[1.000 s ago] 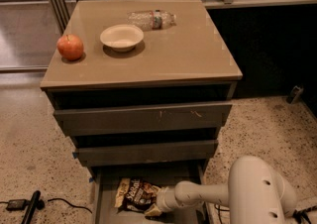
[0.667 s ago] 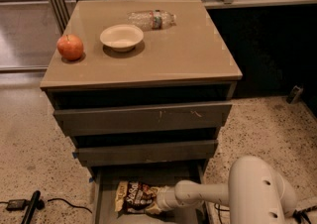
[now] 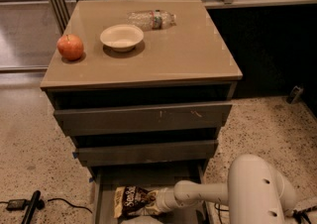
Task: Pick brown chip bag from bottom drawer and place on counter
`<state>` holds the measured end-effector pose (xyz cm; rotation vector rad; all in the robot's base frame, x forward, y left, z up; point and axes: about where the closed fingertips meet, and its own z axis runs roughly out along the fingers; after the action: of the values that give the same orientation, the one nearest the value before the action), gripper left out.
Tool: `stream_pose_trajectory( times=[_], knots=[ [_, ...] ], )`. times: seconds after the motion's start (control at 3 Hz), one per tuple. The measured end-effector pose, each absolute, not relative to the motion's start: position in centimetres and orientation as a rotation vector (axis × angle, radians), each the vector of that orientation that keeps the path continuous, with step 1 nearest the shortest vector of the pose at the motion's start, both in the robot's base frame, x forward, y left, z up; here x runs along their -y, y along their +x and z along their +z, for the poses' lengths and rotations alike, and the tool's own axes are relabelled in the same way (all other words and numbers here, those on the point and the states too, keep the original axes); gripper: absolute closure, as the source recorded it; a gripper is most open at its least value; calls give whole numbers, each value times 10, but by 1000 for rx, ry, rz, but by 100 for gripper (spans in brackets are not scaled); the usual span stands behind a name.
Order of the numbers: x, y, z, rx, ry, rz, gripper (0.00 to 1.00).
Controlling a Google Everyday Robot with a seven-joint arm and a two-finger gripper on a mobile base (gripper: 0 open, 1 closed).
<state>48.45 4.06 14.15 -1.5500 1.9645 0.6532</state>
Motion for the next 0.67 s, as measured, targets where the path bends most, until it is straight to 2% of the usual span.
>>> stream_pose_trajectory(
  times=[0.67],
  knots=[
    [-27, 484, 169, -1925, -1538, 704, 100]
  ],
)
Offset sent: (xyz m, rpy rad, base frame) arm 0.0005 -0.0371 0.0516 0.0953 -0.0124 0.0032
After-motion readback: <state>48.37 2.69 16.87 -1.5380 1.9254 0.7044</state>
